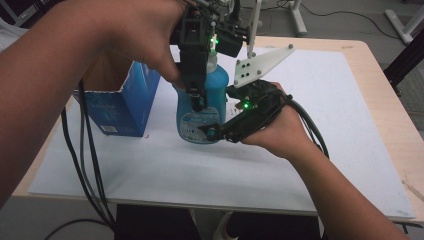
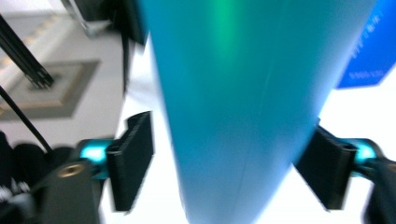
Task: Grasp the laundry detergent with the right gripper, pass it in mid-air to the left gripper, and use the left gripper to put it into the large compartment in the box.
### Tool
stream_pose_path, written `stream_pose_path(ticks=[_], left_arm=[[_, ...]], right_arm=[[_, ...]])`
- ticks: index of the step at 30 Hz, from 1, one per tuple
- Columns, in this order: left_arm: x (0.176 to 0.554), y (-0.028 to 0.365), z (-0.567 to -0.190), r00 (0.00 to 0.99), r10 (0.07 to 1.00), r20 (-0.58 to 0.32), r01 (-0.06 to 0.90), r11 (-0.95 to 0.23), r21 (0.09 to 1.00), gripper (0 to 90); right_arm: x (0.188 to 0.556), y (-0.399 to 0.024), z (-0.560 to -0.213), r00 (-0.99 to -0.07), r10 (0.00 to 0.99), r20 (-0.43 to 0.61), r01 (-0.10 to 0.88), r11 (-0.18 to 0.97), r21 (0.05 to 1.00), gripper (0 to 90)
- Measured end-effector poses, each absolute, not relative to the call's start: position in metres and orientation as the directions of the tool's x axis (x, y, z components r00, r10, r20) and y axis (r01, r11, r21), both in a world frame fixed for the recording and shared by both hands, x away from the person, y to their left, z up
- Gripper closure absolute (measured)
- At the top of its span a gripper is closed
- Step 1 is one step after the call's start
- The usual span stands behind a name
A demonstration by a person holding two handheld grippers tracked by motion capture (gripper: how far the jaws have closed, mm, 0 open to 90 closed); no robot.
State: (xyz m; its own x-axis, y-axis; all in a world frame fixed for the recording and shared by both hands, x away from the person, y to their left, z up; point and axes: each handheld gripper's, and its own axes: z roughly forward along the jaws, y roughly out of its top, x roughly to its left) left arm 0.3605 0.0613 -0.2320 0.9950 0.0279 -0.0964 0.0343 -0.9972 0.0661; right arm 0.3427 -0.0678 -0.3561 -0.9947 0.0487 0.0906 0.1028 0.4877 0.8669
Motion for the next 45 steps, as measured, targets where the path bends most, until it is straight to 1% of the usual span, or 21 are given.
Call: stream_pose_path(ticks=[5, 6, 7, 10, 13, 15, 16, 19, 22, 26, 27, 29, 31, 32, 36, 37, 38, 42, 44, 45], left_arm=[[0.363, 0.064, -0.231, 0.995, 0.037, -0.094, 0.043, -0.997, 0.063, 39.8], [0.363, 0.065, -0.231, 0.995, 0.042, -0.095, 0.048, -0.997, 0.064, 39.8], [0.363, 0.065, -0.231, 0.994, 0.046, -0.096, 0.052, -0.997, 0.064, 39.8], [0.364, 0.066, -0.230, 0.994, 0.051, -0.095, 0.057, -0.997, 0.060, 39.8], [0.364, 0.067, -0.228, 0.993, 0.066, -0.100, 0.072, -0.995, 0.063, 39.7], [0.366, 0.068, -0.226, 0.992, 0.076, -0.100, 0.083, -0.994, 0.065, 39.7], [0.367, 0.069, -0.224, 0.992, 0.083, -0.100, 0.090, -0.994, 0.065, 39.7], [0.369, 0.072, -0.219, 0.989, 0.109, -0.096, 0.116, -0.991, 0.068, 39.7], [0.372, 0.076, -0.211, 0.985, 0.145, -0.092, 0.153, -0.985, 0.080, 39.7], [0.377, 0.085, -0.188, 0.960, 0.265, -0.093, 0.273, -0.958, 0.090, 39.6], [0.377, 0.085, -0.188, 0.960, 0.265, -0.093, 0.273, -0.958, 0.090, 39.6], [0.381, 0.091, -0.175, 0.935, 0.340, -0.102, 0.349, -0.932, 0.098, 39.5], [0.385, 0.097, -0.165, 0.907, 0.406, -0.112, 0.417, -0.903, 0.102, 39.5], [0.387, 0.101, -0.158, 0.882, 0.457, -0.113, 0.468, -0.877, 0.109, 39.5], [0.391, 0.113, -0.142, 0.818, 0.566, -0.100, 0.575, -0.809, 0.120, 39.5], [0.391, 0.113, -0.142, 0.818, 0.566, -0.100, 0.575, -0.809, 0.120, 39.5], [0.394, 0.120, -0.136, 0.769, 0.633, -0.092, 0.639, -0.759, 0.120, 39.6], [0.399, 0.138, -0.125, 0.682, 0.729, -0.060, 0.730, -0.674, 0.115, 39.6], [0.401, 0.149, -0.120, 0.634, 0.771, -0.056, 0.770, -0.623, 0.140, 39.5], [0.402, 0.156, -0.118, 0.605, 0.794, -0.057, 0.792, -0.594, 0.137, 39.5]], right_arm=[[0.340, -0.083, -0.353, -0.997, 0.052, 0.059, 0.078, 0.528, 0.846, 22.3], [0.340, -0.087, -0.352, -0.998, 0.049, 0.048, 0.067, 0.540, 0.839, 20.9], [0.340, -0.092, -0.349, -0.997, 0.070, 0.023, 0.058, 0.555, 0.830, 12.3], [0.341, -0.105, -0.342, -0.995, 0.103, -0.015, 0.048, 0.582, 0.812, 12.3], [0.343, -0.116, -0.336, -0.993, 0.118, -0.030, 0.049, 0.609, 0.791, 11.7], [0.344, -0.120, -0.333, -0.990, 0.132, -0.049, 0.046, 0.632, 0.773, 0.9], [0.345, -0.123, -0.330, -0.986, 0.148, -0.074, 0.043, 0.660, 0.750, 1.0], [0.347, -0.129, -0.322, -0.986, 0.140, -0.093, 0.033, 0.702, 0.711, 0.9], [0.350, -0.134, -0.312, -0.986, 0.125, -0.113, 0.023, 0.764, 0.644, 0.7], [0.356, -0.141, -0.300, -0.988, 0.090, -0.129, 0.006, 0.843, 0.537, 0.8], [0.356, -0.141, -0.300, -0.988, 0.090, -0.129, 0.006, 0.843, 0.537, 0.8], [0.359, -0.144, -0.292, -0.989, 0.072, -0.127, 0.003, 0.881, 0.473, 0.8], [0.362, -0.146, -0.286, -0.991, 0.057, -0.117, 0.000, 0.899, 0.437, 0.8], [0.364, -0.147, -0.281, -0.992, 0.053, -0.118, -0.001, 0.907, 0.421, 0.8], [0.365, -0.150, -0.272, -0.992, 0.045, -0.121, -0.007, 0.918, 0.397, 0.8], [0.365, -0.150, -0.272, -0.992, 0.045, -0.121, -0.007, 0.918, 0.397, 0.8], [0.366, -0.150, -0.269, -0.991, 0.044, -0.125, -0.008, 0.922, 0.388, 0.9], [0.366, -0.150, -0.265, -0.992, 0.035, -0.123, -0.014, 0.927, 0.375, 0.9], [0.367, -0.151, -0.265, -0.992, 0.036, -0.122, -0.013, 0.927, 0.375, 0.9], [0.367, -0.151, -0.264, -0.992, 0.034, -0.122, -0.015, 0.927, 0.376, 0.9]])
